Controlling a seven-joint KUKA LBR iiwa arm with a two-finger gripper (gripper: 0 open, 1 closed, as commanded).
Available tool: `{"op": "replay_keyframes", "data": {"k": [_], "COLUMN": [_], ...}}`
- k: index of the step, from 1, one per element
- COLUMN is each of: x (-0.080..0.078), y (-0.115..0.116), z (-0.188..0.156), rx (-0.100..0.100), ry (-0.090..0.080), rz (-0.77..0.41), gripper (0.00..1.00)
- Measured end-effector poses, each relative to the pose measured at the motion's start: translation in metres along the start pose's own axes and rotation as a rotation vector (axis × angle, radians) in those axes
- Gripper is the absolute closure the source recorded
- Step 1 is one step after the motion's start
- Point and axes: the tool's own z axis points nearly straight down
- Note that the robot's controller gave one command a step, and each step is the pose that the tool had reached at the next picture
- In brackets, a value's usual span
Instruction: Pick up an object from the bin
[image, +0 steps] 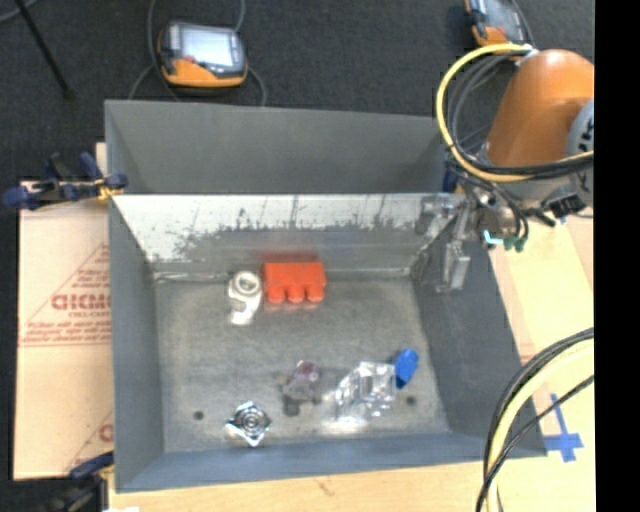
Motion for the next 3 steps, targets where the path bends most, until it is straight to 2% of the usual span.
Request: {"op": "replay_keyframes", "data": {"k": [1, 2, 3], "x": [0.082, 0.118, 0.118], "y": [0.016, 0.032, 0.031], "z": [0.105, 0.133, 0.132], "rx": [-0.002, 0.004, 0.005], "ry": [0.001, -0.008, -0.010], "rz": [-0.287, -0.525, -0.528], "gripper": [0.00, 0.00, 1.00]}}
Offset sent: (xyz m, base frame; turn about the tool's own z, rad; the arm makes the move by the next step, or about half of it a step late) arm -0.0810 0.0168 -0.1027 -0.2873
